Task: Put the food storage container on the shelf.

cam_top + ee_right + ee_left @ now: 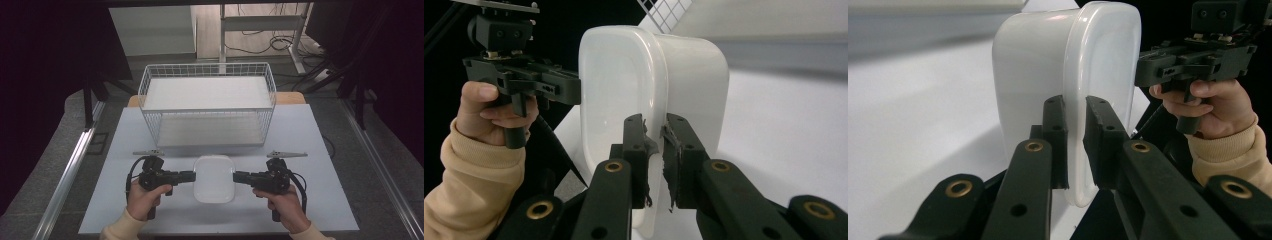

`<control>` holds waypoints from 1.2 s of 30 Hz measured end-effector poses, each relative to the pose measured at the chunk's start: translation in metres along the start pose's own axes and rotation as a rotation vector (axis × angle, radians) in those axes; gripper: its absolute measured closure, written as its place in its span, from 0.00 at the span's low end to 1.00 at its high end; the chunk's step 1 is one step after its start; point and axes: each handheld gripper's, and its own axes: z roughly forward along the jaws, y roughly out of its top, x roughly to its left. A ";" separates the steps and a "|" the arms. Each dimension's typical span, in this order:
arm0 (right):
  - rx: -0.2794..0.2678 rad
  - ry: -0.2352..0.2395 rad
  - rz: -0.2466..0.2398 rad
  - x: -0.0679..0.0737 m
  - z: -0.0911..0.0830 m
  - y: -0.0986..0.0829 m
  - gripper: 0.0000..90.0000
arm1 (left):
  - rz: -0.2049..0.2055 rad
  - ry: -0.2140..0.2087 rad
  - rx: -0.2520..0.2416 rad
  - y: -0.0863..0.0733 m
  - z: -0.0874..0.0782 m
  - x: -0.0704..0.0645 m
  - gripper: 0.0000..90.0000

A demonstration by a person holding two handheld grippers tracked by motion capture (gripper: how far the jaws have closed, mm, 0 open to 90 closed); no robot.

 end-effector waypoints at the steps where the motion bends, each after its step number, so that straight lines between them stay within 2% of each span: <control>1: -0.001 0.000 -0.002 0.001 0.000 0.003 0.89 | 0.003 0.003 -0.003 0.002 -0.001 -0.001 0.90; 14: -0.005 -0.002 -0.064 0.008 0.000 0.038 0.89 | 0.040 0.017 -0.037 0.031 -0.014 -0.006 0.90; 20: -0.010 -0.004 -0.088 0.012 0.000 0.052 0.89 | 0.037 0.015 -0.059 0.041 -0.020 -0.007 0.90; 22: -0.014 -0.006 -0.100 0.014 0.000 0.058 0.89 | 0.048 0.015 -0.063 0.044 -0.022 -0.008 0.90; 36: -0.028 -0.013 -0.145 0.022 -0.002 0.088 0.89 | 0.075 0.021 -0.090 0.070 -0.034 -0.013 0.90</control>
